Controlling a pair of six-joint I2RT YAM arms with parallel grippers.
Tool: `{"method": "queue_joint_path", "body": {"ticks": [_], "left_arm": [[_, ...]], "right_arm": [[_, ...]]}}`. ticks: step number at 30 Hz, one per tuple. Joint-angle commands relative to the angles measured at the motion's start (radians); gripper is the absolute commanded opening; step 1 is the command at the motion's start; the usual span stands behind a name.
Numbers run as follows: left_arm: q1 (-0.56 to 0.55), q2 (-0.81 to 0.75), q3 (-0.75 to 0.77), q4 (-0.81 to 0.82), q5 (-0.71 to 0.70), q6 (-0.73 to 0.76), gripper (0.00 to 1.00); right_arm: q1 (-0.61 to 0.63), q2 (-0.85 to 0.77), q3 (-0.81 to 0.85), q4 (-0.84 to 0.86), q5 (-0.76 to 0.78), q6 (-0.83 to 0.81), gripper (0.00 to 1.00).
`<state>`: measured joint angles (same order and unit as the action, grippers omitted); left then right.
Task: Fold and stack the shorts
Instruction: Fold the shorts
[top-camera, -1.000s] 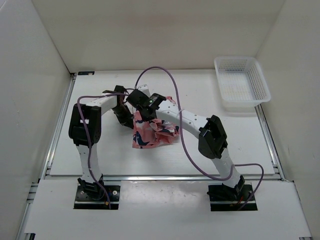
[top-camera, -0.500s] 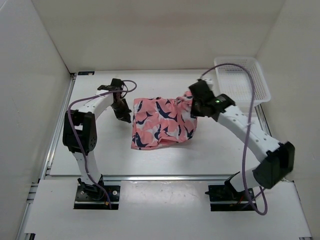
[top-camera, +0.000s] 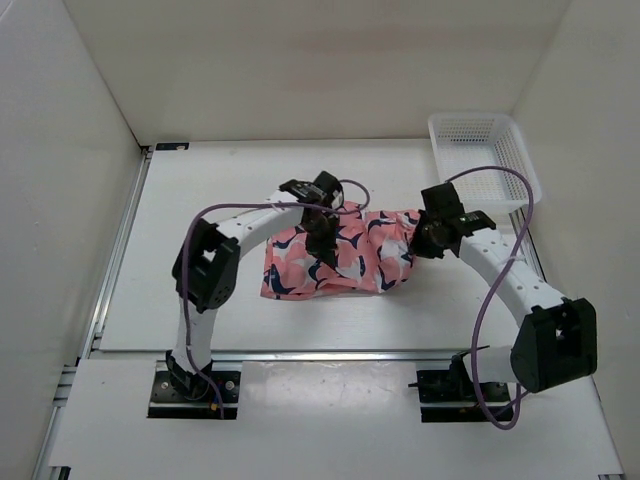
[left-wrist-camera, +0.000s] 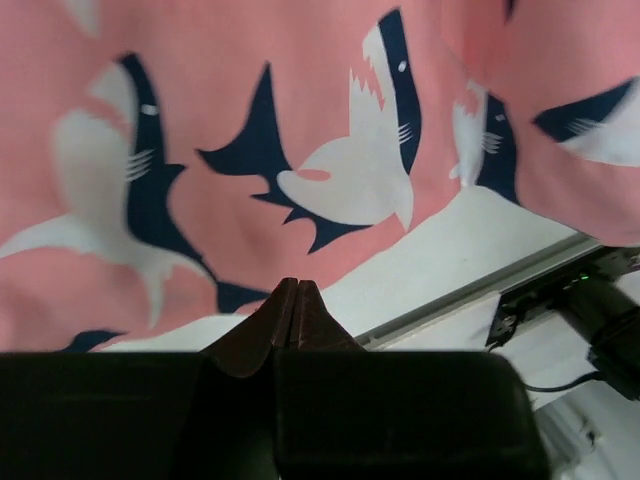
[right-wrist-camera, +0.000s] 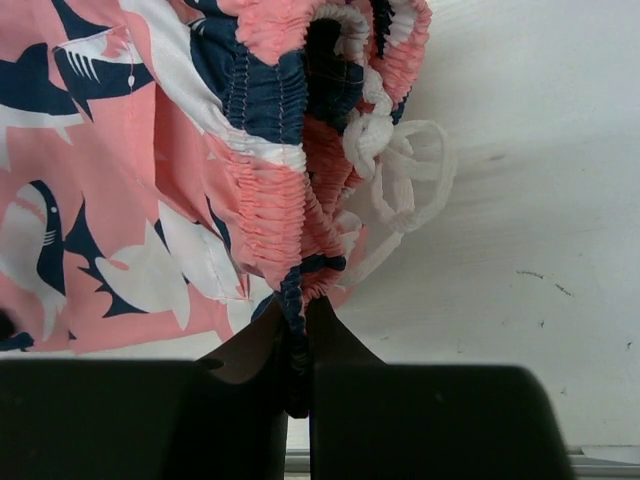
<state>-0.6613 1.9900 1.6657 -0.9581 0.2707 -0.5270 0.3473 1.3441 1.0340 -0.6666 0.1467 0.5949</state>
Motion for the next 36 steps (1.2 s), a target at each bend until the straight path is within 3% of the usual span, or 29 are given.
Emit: {"method": "queue_joint_path", "body": {"ticks": [1, 10, 19, 30, 36], "left_arm": [[-0.05, 0.073, 0.022, -0.004, 0.015, -0.022, 0.1], [-0.081, 0.168, -0.044, 0.062, -0.041, -0.061, 0.1], [-0.124, 0.006, 0.023, 0.062, 0.034, -0.1, 0.1], [-0.198, 0.265, 0.129, 0.062, -0.008, -0.151, 0.1], [-0.198, 0.209, 0.138, 0.062, -0.021, -0.163, 0.1]], "right_arm": [[-0.025, -0.054, -0.015, 0.044, -0.071, 0.002, 0.0], [-0.143, -0.126, -0.049, 0.044, -0.13, -0.047, 0.0], [-0.154, -0.146, -0.019, 0.033, -0.15, -0.056, 0.0], [-0.154, -0.146, -0.008, 0.015, -0.15, -0.056, 0.0], [-0.163, -0.155, 0.001, 0.005, -0.128, -0.066, 0.0]]}}
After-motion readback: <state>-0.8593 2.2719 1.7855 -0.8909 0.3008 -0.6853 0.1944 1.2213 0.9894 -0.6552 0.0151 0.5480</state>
